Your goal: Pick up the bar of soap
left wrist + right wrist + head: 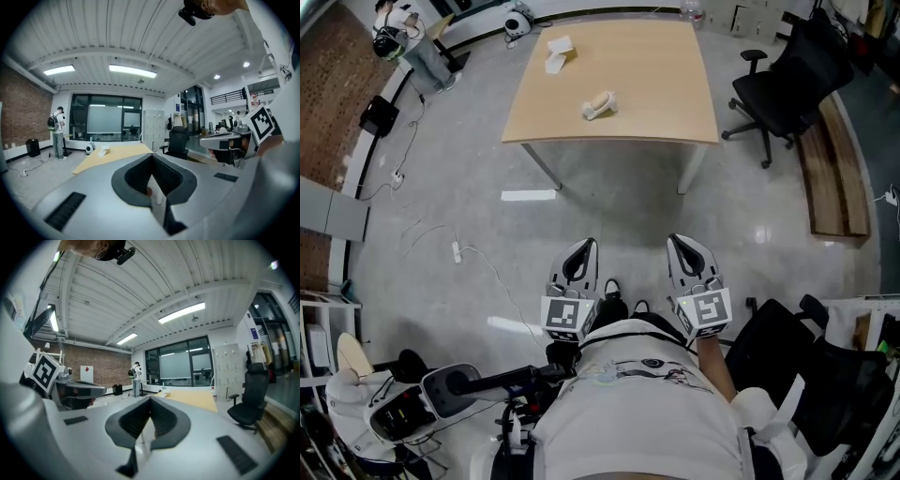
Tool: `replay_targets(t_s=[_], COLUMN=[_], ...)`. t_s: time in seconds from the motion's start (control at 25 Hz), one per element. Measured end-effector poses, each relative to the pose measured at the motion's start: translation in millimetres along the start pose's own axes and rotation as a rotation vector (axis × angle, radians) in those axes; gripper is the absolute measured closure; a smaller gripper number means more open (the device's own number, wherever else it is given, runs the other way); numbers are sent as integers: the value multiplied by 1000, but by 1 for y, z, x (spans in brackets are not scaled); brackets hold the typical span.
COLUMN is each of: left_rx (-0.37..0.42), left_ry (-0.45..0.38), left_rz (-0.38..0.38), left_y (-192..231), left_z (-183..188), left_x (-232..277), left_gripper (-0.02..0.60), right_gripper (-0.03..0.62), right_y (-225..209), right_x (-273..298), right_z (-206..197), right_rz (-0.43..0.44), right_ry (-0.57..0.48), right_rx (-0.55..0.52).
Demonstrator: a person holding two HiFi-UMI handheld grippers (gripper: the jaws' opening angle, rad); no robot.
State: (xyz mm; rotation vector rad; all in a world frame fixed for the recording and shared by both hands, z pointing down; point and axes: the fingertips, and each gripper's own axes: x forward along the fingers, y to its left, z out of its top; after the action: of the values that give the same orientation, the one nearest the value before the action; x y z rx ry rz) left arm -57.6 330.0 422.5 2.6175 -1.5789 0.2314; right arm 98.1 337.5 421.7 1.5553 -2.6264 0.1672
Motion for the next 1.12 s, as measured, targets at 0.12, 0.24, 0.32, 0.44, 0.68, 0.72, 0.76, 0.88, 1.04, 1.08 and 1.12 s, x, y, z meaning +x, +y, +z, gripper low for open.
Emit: replay_targets(t_s=[0.12,0.24,0.32,0.44,0.68,0.72,0.76,0.88,1.04,1.08,1.12], left_rx=[-4,-22,-35,-44,-54,-58,-60,-67,-84,-87,-91], left_ry=[9,3,-3,-8,-11,-9,-7,-4,6,11,17], left_rz=[12,12,7,-6,-36,-39,-43,-55,-62,-65,-69], left_y=[10,22,30,43,79,86,93,111,132,137,142], left_z=[-4,-5,-6,-3,12,14,16,18,12,10,8], left_x=[6,20,33,58,110,118,124,142,157,160,162], left_gripper=[581,581,581,581,581,581,581,581,581,581,581], right_gripper=[589,589,589,590,589,589,589,589,589,589,589], right_y=[1,2,1,-5,-21,-23,-24,-25,-24,-23,-22], right_x=[14,31,44,67,128,138,147,173,199,206,212], right_z=[-4,-7,-8,-5,14,16,19,24,21,20,20], right_rz=[13,28,33,25,4,2,0,-1,1,1,1], right_ry=[16,35,45,54,45,45,46,50,70,75,79], right_rx=[4,-7,-25,-46,-65,-65,-65,-66,-67,-67,-68])
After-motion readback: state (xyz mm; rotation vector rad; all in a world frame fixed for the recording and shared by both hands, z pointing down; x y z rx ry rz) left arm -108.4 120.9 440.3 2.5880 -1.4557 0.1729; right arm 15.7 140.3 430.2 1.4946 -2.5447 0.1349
